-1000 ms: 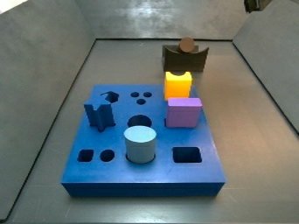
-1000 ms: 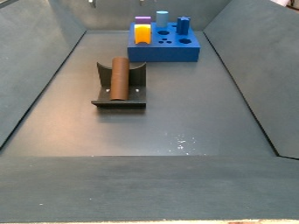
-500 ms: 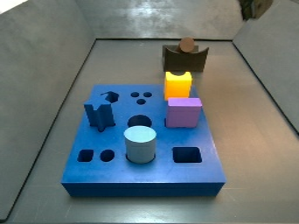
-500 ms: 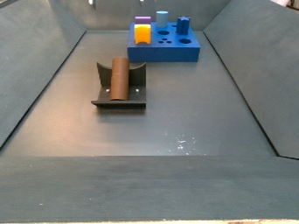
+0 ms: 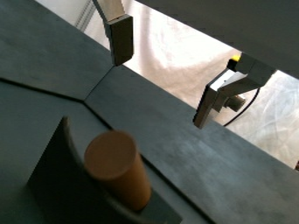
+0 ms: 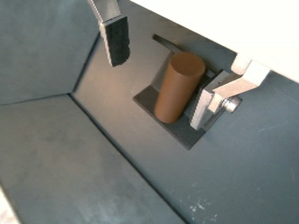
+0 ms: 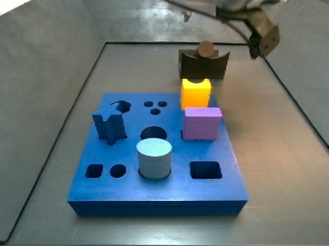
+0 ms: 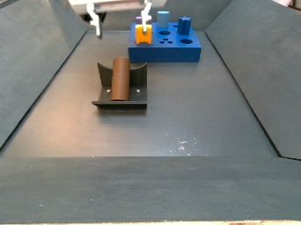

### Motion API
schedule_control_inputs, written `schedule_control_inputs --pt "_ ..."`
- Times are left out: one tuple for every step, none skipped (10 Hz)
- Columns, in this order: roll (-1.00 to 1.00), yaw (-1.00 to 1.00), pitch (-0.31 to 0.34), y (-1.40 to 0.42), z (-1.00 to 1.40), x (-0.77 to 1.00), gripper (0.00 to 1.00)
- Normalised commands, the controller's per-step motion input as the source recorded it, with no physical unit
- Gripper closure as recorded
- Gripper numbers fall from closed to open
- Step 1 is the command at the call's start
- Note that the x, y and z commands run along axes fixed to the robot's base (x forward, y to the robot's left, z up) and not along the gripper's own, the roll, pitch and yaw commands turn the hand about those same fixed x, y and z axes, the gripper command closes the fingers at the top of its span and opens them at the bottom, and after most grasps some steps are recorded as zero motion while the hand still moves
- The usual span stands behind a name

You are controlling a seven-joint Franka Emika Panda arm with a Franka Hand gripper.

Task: Pick up the round object. Move up. Place the round object on the fixture. Regrasp the round object. Move to above the board. Insert the round object.
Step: Regrasp the round object.

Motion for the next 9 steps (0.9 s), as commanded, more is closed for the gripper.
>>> schedule_control_inputs --pt "0.11 0.11 -0.046 0.04 -1.0 0.1 0.0" --pt "0.1 0.09 -0.084 0.03 -1.0 0.1 0.0" --pt "0.09 0.08 -0.101 0.03 -1.0 0.11 0.0" --pt "0.1 0.07 -0.106 0.03 -1.0 0.11 0.0" --pt "0.11 0.04 -0.117 0.02 -0.9 0.11 0.0" --pt "0.1 0.03 -0.12 0.01 -0.76 0.1 0.0" --pt "0.09 0.01 -0.11 0.01 -0.59 0.08 0.0" --pt "0.1 0.0 -0.105 0.01 -0.5 0.08 0.0" --pt "0.1 -0.01 -0.081 0.0 -0.28 0.07 0.0"
